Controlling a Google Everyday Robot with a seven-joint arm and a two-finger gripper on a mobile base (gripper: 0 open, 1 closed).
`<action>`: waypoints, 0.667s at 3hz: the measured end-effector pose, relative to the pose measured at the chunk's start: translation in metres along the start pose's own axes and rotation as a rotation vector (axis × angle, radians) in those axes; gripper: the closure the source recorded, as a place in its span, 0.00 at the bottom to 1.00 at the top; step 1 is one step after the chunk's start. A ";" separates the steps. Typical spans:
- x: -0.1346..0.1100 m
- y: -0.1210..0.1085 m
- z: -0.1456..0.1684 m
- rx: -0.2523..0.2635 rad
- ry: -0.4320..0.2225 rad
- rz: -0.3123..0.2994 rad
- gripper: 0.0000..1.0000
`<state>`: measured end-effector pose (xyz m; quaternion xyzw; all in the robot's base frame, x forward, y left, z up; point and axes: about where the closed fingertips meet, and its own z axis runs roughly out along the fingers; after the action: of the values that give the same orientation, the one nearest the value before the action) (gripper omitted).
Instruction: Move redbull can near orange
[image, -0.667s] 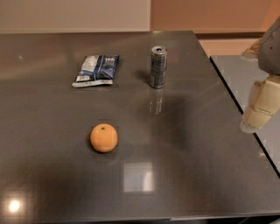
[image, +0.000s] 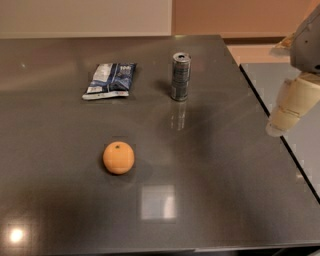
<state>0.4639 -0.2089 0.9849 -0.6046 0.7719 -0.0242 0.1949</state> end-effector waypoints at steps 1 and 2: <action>-0.027 -0.027 0.014 -0.002 -0.094 0.002 0.00; -0.055 -0.052 0.033 -0.018 -0.172 0.020 0.00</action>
Offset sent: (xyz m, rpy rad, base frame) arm 0.1146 0.0721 -0.0054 0.2738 -0.0200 0.0389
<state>0.5336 -0.1640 0.9835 -0.5985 0.7585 0.0368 0.2553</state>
